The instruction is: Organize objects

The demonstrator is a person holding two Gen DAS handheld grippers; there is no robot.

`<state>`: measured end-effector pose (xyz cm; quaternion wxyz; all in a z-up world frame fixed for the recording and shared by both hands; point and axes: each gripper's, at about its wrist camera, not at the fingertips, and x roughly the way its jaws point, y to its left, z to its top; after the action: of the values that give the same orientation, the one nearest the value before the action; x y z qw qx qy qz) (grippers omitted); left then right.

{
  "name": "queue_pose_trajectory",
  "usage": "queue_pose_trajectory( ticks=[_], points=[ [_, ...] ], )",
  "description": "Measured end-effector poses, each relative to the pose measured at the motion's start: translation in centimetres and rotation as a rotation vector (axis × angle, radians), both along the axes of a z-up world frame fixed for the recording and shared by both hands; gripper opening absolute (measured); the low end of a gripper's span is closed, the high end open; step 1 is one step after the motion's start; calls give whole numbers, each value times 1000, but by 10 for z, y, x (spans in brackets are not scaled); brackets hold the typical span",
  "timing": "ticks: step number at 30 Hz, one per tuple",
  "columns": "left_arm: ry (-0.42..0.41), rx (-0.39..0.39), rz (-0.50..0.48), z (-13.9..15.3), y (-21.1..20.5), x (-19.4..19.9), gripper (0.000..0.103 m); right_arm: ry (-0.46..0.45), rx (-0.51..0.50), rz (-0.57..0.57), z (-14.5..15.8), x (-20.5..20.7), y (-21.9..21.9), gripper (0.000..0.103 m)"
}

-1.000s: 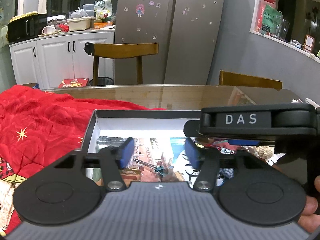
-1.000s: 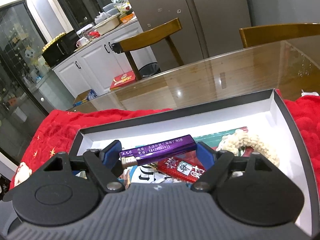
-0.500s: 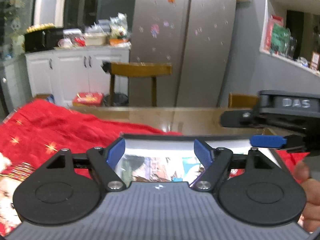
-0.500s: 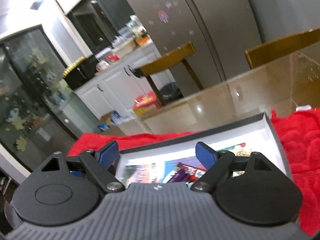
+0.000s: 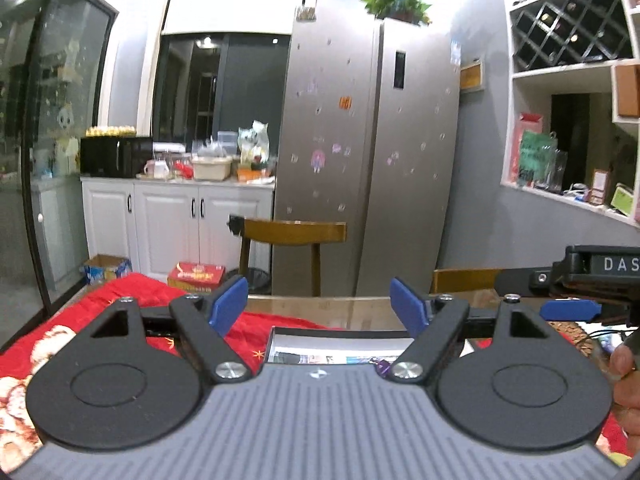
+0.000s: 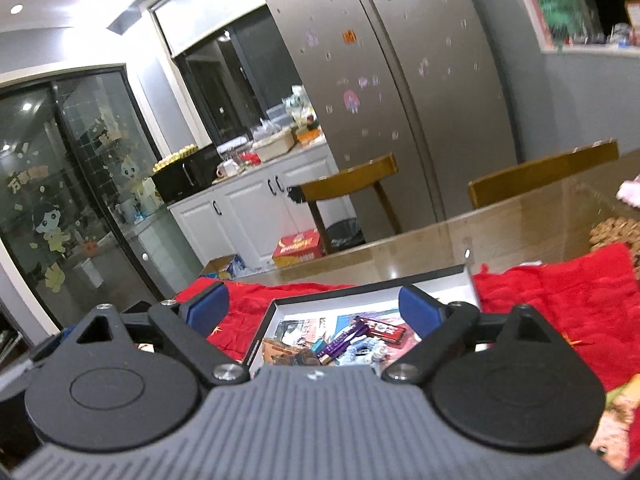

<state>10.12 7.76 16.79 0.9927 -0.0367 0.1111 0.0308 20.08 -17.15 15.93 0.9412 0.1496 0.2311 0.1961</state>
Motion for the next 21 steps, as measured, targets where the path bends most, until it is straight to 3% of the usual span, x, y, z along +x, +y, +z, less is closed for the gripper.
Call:
queue_pose_trajectory(
  ticks=[4,9,15,21],
  points=[
    [-11,28,-16,3,-13,-43,87,-59,-55,-27,-6,-35,0,98],
    [-2,61,-27,-20,-28,-83,87,-100,-98,-65,-39,-60,1,99],
    [85,52,-23,-70,-29,-97,87,-71,-112,-78,-86,-70,-1,99],
    [153,12,-17,-113,-17,-97,87,-111,-219,-84,-118,-85,13,99]
  ],
)
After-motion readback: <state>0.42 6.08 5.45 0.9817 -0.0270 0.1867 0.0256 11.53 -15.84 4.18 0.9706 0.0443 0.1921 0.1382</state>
